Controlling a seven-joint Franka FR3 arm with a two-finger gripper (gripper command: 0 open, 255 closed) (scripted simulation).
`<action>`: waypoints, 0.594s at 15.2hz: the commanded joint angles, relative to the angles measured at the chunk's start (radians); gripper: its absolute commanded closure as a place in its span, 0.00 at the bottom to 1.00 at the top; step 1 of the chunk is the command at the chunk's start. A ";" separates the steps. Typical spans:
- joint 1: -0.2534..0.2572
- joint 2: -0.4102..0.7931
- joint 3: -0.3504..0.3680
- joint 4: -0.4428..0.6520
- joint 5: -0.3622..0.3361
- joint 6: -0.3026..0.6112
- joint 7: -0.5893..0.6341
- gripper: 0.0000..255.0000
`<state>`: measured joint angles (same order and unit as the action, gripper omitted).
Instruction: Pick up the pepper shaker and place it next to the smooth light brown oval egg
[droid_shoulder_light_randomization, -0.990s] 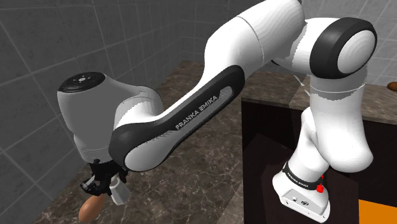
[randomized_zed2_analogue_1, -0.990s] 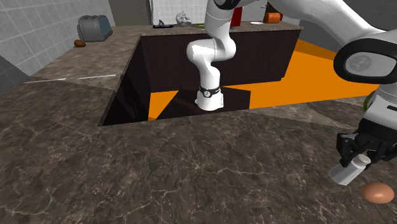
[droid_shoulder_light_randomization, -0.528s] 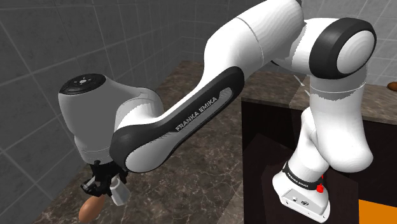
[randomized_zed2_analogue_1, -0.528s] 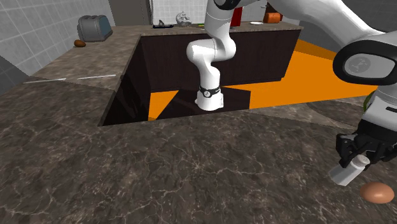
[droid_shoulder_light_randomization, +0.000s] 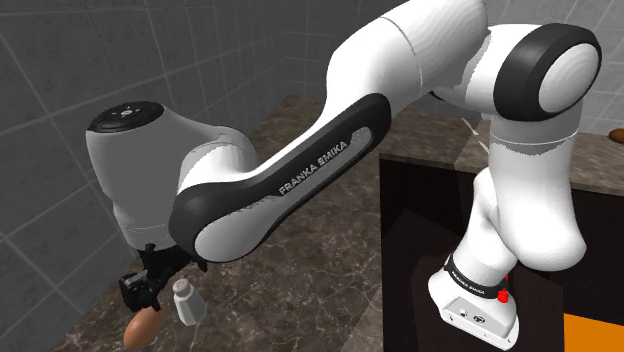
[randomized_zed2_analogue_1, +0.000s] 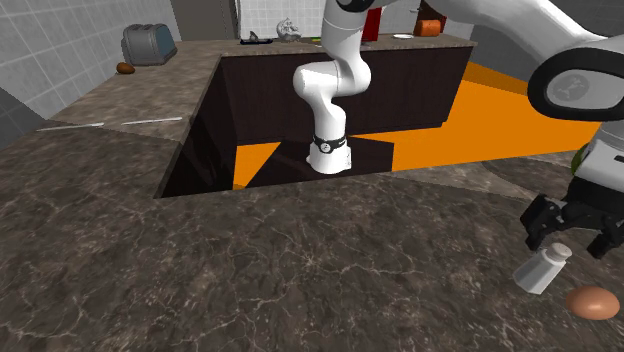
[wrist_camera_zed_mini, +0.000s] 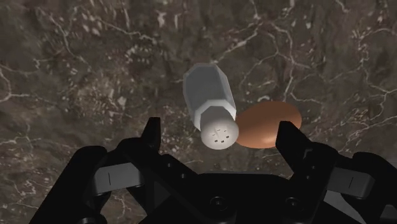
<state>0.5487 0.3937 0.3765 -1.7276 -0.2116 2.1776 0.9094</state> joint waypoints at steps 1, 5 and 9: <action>-0.003 -0.026 0.007 0.021 0.014 -0.046 -0.008 0.00; -0.004 -0.038 0.009 0.031 0.020 -0.067 -0.012 0.00; -0.004 -0.038 0.009 0.031 0.020 -0.067 -0.012 0.00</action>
<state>0.5447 0.3558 0.3857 -1.6965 -0.1918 2.1111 0.8978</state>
